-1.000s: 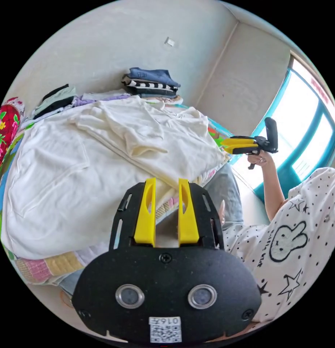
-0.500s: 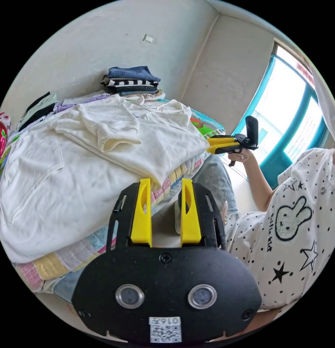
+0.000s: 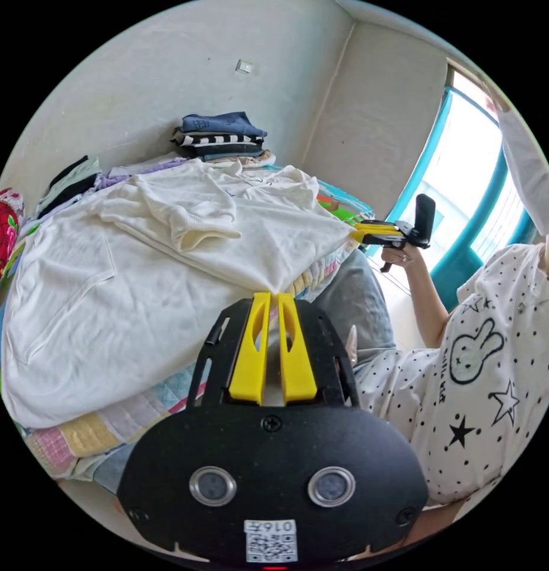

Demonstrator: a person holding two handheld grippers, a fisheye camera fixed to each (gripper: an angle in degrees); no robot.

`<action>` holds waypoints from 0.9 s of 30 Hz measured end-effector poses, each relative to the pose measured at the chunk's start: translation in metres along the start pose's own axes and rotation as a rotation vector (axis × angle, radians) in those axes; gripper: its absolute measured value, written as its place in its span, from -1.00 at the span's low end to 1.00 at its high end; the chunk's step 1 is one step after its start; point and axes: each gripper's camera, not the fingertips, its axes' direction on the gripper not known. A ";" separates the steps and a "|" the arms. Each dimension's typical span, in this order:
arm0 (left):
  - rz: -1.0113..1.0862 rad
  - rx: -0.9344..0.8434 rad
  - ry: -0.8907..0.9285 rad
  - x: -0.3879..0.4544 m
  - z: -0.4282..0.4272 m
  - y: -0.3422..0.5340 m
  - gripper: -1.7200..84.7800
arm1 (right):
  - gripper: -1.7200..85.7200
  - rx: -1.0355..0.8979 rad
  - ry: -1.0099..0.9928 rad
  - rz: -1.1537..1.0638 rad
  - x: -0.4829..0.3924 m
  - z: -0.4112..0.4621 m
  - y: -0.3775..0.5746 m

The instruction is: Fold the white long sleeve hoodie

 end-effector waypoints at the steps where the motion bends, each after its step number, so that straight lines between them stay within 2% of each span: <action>1: 0.000 -0.007 0.006 -0.002 0.003 0.002 -0.97 | -0.90 -0.038 -0.013 -0.002 0.003 0.003 0.008; 4: 0.018 -0.030 -0.004 -0.006 0.019 0.011 -0.96 | -0.89 -0.159 -0.029 0.007 0.010 0.018 0.031; 10: 0.032 -0.140 -0.093 -0.017 0.044 0.027 -0.84 | -0.77 0.011 0.001 0.101 0.046 -0.018 0.076; 12: 0.020 -0.142 -0.111 -0.025 0.049 0.034 -0.81 | -0.74 0.074 0.087 0.217 0.079 -0.037 0.085; 14: 0.003 -0.111 -0.103 -0.032 0.050 0.038 -0.81 | -0.73 0.120 0.209 0.498 0.150 -0.061 0.095; 17: -0.046 -0.018 -0.077 -0.045 0.052 0.045 -0.81 | -0.73 0.160 0.243 0.834 0.252 -0.084 0.116; 18: -0.067 0.020 -0.061 -0.050 0.055 0.047 -0.81 | -0.73 0.164 0.243 0.875 0.270 -0.086 0.120; 23: -0.102 0.104 -0.020 -0.063 0.071 0.050 -0.81 | -0.72 -0.002 0.282 0.999 0.376 -0.054 0.119; 27: -0.051 0.144 -0.019 -0.060 0.094 0.042 -0.82 | -0.73 -0.133 0.250 1.028 0.409 -0.012 0.119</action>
